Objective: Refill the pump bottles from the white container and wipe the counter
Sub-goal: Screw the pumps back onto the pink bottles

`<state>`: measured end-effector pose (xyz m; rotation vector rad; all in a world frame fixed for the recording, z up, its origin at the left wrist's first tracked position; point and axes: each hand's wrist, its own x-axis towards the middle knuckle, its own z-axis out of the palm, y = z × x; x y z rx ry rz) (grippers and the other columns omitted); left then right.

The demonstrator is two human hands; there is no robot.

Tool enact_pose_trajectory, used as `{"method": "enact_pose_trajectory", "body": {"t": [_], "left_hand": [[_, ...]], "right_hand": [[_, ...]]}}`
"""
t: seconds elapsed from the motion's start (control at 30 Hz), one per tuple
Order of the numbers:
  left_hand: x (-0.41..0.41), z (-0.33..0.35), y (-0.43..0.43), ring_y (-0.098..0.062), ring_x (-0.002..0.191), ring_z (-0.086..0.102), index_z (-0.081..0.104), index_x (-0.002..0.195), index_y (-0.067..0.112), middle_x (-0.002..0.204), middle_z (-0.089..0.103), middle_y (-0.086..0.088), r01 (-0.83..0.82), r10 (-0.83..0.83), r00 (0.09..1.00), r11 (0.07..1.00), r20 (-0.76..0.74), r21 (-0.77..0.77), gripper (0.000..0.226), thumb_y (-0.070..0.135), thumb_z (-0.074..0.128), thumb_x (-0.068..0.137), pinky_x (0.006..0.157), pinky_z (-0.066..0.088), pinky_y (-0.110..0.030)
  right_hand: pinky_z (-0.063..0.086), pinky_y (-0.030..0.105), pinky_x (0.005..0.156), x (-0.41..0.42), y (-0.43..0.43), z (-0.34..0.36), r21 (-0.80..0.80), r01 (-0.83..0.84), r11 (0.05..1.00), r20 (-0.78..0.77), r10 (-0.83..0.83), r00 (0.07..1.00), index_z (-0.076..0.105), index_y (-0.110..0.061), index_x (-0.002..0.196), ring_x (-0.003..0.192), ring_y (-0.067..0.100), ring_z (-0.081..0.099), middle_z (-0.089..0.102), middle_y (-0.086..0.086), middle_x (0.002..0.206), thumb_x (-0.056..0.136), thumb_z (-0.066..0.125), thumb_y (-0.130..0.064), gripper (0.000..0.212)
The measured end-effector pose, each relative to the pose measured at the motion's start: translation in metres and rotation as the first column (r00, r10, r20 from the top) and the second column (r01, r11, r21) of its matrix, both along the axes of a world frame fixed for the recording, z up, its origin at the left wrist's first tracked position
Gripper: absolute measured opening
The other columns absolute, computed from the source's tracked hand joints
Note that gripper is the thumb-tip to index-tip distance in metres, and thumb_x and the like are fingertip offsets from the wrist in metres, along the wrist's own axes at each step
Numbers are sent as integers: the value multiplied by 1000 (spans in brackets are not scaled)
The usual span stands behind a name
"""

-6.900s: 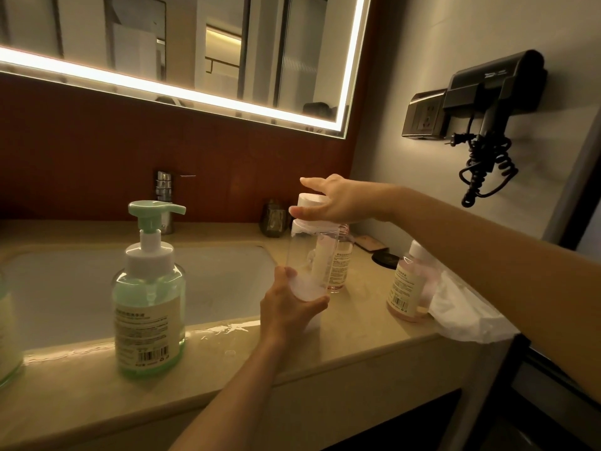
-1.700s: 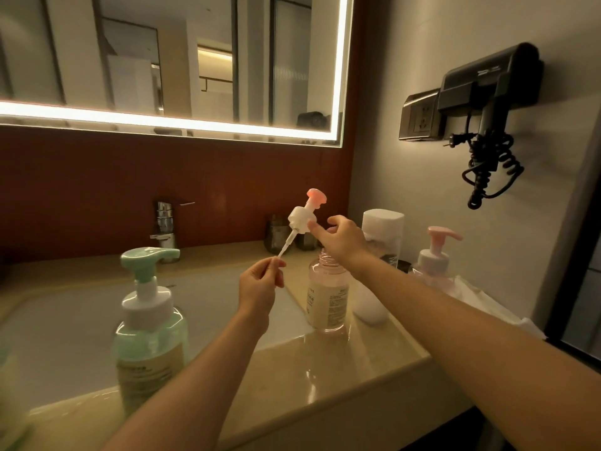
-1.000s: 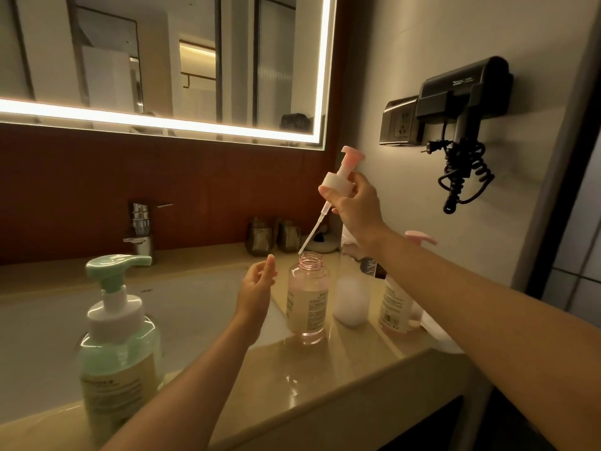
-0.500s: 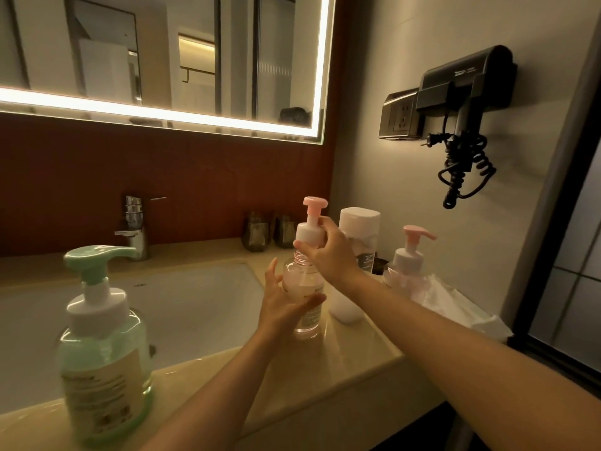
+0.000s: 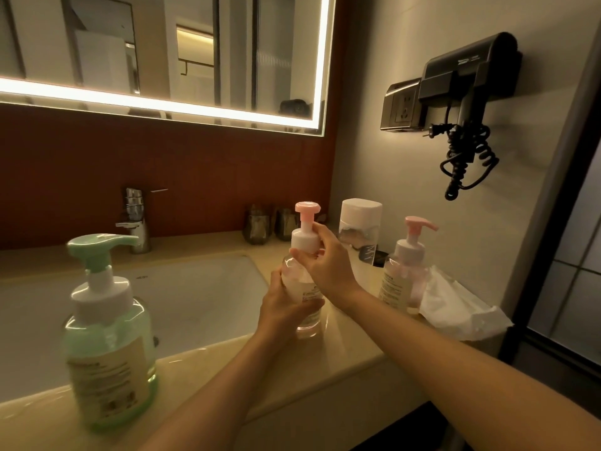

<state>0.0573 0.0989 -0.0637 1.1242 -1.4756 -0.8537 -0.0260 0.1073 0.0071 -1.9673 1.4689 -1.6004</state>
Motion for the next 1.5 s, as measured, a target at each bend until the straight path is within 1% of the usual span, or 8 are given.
{"method": "enact_pose_trajectory", "body": {"t": [0.27,0.47,0.7,0.9,1.0,1.13,1.3,1.5], "left_hand": [[8,-2,19,-23,105,58,35,129,16,120,55,-5,-33,36,999,997,38,-72,77,24,80,67,89,52,-41],[10,-5,19,-21,102,58,36,126,18,115,56,-3,-26,30,999,996,37,-81,77,25,82,64,85,54,-40],[12,-8,14,-19,104,55,36,127,21,118,54,0,-21,24,999,997,41,-74,78,24,82,64,86,52,-35],[11,-11,12,-21,100,58,37,123,22,112,57,1,-23,27,999,996,44,-84,75,26,83,64,84,54,-39],[10,-11,11,-20,99,58,37,124,21,111,56,1,-28,33,998,995,46,-94,76,26,82,64,82,54,-35],[11,-10,14,-20,101,57,37,124,21,114,56,0,-14,18,999,996,39,-89,74,25,82,65,84,54,-38],[11,-10,12,-18,99,56,36,125,21,113,55,1,-27,33,998,995,59,-99,75,27,82,65,81,52,-32],[10,-11,12,-15,94,55,35,126,22,112,55,3,-36,43,997,994,71,-104,77,30,81,66,76,49,-26]], "right_hand": [[46,29,94,7,20,-12,-14,-21,1000,65,22,998,44,-11,130,107,16,54,55,8,126,82,68,-22,55],[42,12,75,6,19,-12,12,-27,1000,97,26,995,37,-14,126,102,14,52,52,5,123,77,72,-30,62],[40,29,86,3,5,19,316,-153,936,29,152,988,34,-14,137,117,21,48,48,5,129,82,64,-41,68],[41,21,79,9,8,2,184,-26,983,-23,31,999,42,-10,132,100,16,56,57,3,119,86,54,-45,59],[45,25,87,9,6,-5,110,72,991,-125,-58,990,30,-11,142,114,21,55,53,3,131,85,51,-52,73],[40,39,101,8,-1,5,57,20,998,-98,-14,995,28,-16,140,133,27,35,25,6,151,78,64,-48,79],[42,22,83,6,5,1,167,-27,986,-76,40,996,34,-12,137,114,23,54,53,6,128,85,57,-44,65],[46,40,99,7,8,-2,97,17,995,-114,-6,993,26,-19,143,125,26,46,38,6,145,76,58,-57,83]]}}
